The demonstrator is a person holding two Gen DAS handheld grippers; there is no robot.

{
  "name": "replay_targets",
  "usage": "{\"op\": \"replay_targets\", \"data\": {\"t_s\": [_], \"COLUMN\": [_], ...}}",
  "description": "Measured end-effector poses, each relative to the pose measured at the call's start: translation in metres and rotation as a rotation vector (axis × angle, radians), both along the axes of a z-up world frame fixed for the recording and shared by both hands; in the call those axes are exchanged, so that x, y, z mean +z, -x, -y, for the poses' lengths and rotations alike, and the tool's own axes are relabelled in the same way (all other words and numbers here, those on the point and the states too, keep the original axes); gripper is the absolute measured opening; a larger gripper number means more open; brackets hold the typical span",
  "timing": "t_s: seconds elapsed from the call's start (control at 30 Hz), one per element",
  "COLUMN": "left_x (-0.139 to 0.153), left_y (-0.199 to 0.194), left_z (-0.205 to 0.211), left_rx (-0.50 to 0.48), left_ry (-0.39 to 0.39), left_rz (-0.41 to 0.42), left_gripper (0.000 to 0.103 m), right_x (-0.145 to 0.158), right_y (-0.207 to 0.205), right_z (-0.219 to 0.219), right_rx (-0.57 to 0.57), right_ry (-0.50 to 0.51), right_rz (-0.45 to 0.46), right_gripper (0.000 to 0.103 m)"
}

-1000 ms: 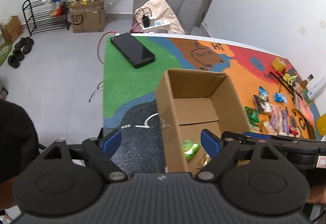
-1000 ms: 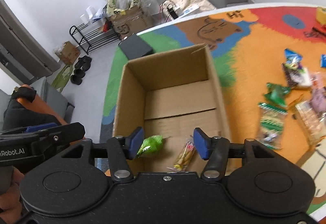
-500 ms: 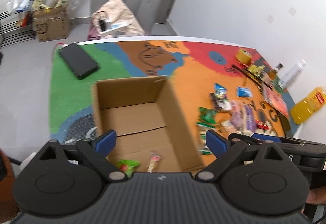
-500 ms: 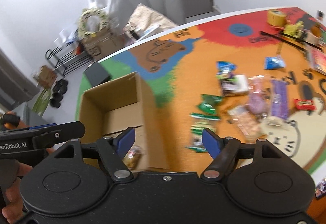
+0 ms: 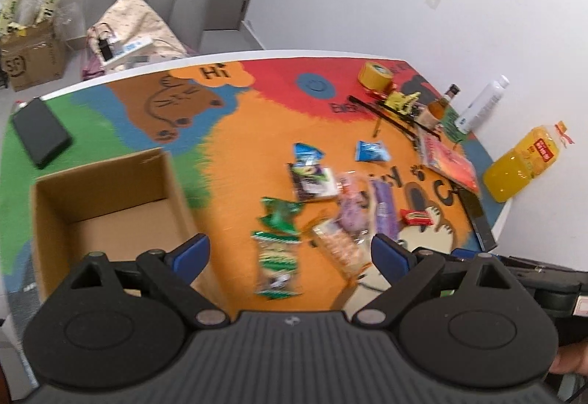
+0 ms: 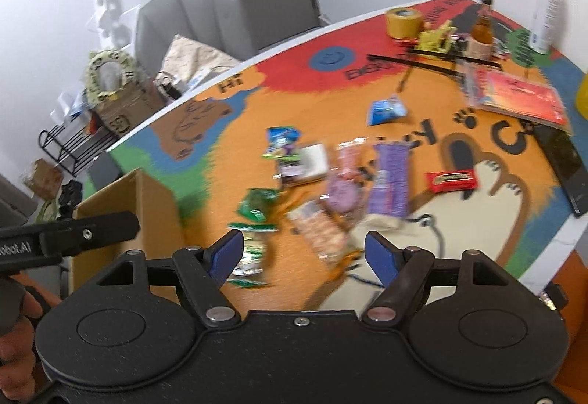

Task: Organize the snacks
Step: 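Move both tools back over the scattered snacks, then grasp a green snack packet with the left tool while the right tool grasps the red chocolate bar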

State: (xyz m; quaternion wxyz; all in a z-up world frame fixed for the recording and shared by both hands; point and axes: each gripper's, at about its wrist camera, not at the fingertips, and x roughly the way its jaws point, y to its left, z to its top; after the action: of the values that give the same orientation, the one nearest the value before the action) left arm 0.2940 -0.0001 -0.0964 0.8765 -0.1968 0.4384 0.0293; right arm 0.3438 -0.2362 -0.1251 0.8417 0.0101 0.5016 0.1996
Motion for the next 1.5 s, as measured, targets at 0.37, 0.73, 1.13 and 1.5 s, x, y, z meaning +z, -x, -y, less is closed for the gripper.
{"op": "replay_targets", "data": {"t_s": [0.37, 0.73, 1.13, 1.5], "left_x": [-0.022, -0.067, -0.119, -0.146], "left_y": [-0.061, -0.107, -0.141, -0.151], "left_z": [0.034, 0.041, 0.034, 0.030], "left_rx": [-0.006, -0.008, 0.033, 0.042], "left_ry": [-0.002, -0.025, -0.058, -0.063], "left_rz": [-0.053, -0.153, -0.281, -0.370], "left_gripper": [0.091, 0.084, 0.068, 0.033], "right_x": [-0.024, -0.059, -0.099, -0.127], "right_y": [-0.051, -0.100, -0.138, -0.152], "right_z": [0.051, 0.088, 0.085, 0.072], "right_rx": [-0.056, -0.147, -0.087, -0.032], "right_ry": [0.017, 0.022, 0.101, 0.180], "right_rz": [-0.046, -0.063, -0.077, -0.087], "right_gripper": [0.074, 0.072, 0.074, 0.081]}}
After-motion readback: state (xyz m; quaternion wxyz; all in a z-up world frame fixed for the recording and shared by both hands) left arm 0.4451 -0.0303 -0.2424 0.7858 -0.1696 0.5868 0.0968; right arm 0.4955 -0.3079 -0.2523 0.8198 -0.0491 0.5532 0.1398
